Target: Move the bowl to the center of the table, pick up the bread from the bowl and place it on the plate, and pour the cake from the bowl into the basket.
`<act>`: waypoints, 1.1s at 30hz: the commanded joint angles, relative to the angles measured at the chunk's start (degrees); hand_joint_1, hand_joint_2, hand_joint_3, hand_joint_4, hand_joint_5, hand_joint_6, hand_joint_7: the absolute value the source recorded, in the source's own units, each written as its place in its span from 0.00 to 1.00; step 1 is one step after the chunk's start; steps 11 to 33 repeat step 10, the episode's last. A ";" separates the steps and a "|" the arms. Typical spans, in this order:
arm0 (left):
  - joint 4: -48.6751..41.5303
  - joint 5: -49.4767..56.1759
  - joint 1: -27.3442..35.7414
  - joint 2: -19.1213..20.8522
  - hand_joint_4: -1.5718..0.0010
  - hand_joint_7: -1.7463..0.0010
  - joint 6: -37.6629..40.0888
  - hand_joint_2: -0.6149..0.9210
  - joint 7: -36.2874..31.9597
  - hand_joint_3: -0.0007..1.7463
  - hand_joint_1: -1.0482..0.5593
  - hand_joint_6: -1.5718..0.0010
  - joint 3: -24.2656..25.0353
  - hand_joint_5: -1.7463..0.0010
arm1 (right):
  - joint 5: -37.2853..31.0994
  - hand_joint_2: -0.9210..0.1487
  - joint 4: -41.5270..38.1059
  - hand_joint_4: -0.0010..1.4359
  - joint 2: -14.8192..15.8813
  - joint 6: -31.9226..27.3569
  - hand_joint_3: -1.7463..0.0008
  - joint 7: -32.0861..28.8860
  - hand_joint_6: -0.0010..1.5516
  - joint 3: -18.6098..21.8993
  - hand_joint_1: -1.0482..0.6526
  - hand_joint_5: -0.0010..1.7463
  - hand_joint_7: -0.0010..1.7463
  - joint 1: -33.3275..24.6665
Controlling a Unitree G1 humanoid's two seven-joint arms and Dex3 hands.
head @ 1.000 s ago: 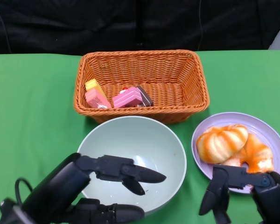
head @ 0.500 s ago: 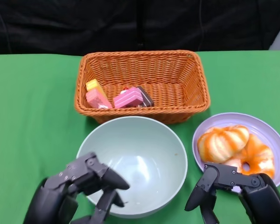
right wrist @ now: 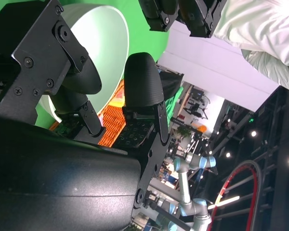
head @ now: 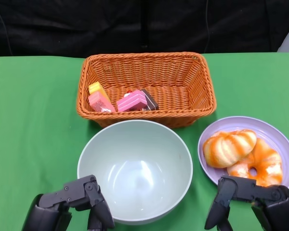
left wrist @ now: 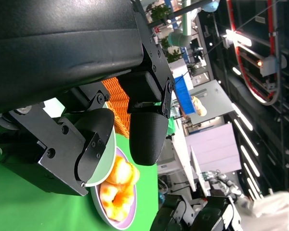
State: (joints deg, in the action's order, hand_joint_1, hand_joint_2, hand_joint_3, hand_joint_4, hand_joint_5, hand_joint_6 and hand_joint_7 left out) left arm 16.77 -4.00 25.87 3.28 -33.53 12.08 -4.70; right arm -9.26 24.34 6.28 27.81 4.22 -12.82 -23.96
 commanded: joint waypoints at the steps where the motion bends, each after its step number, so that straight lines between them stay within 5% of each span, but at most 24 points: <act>1: -0.81 -1.22 -0.01 0.99 0.35 0.15 -1.58 0.61 0.82 0.90 0.70 0.39 -0.11 0.06 | 0.42 0.72 0.05 0.68 0.64 1.55 0.00 0.39 0.59 -0.40 0.69 0.97 0.85 -1.31; 33: -0.78 -0.70 -0.02 0.70 0.35 0.14 -1.66 0.60 0.25 0.93 0.69 0.39 -0.81 0.06 | -1.66 0.74 0.54 0.67 0.61 2.33 0.00 0.08 0.58 0.24 0.70 0.98 0.86 -1.36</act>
